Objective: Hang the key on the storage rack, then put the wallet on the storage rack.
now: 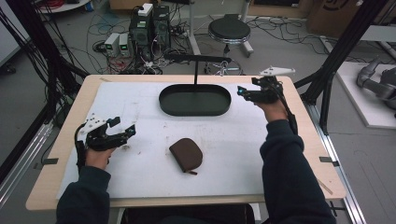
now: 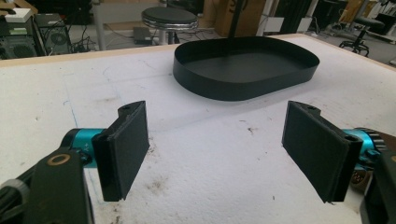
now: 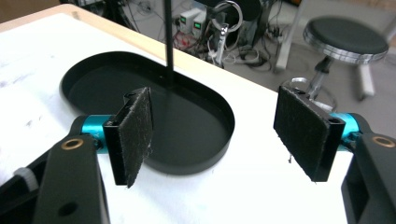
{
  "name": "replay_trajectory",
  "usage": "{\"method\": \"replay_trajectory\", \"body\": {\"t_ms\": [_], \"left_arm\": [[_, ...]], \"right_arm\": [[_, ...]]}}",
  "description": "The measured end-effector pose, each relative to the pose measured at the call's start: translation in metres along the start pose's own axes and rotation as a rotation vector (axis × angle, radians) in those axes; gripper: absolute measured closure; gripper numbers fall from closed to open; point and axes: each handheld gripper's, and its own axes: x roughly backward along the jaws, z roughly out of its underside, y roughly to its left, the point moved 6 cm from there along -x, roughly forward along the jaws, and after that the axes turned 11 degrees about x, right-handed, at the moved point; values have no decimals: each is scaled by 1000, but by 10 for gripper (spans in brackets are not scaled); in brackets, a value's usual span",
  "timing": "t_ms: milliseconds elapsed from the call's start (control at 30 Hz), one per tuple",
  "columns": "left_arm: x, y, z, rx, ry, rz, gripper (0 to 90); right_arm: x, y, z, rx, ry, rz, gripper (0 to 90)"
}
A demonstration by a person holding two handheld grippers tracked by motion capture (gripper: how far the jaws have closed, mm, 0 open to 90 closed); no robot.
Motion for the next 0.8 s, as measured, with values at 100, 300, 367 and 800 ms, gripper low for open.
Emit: {"method": "replay_trajectory", "body": {"t_ms": [100,300,367,800], "left_arm": [[1,0,-1,-1,-7,4,229],[1,-1,0,-7,-3,7,229],[1,-3,0,-7,-5,11,229],[-3,-13,2,-17,9,47,229]], "right_arm": [[25,7,15,45,37,33,235],[44,23,51,47,52,54,213],[44,30,63,34,66,44,213],[41,59,87,47,70,27,214]]}}
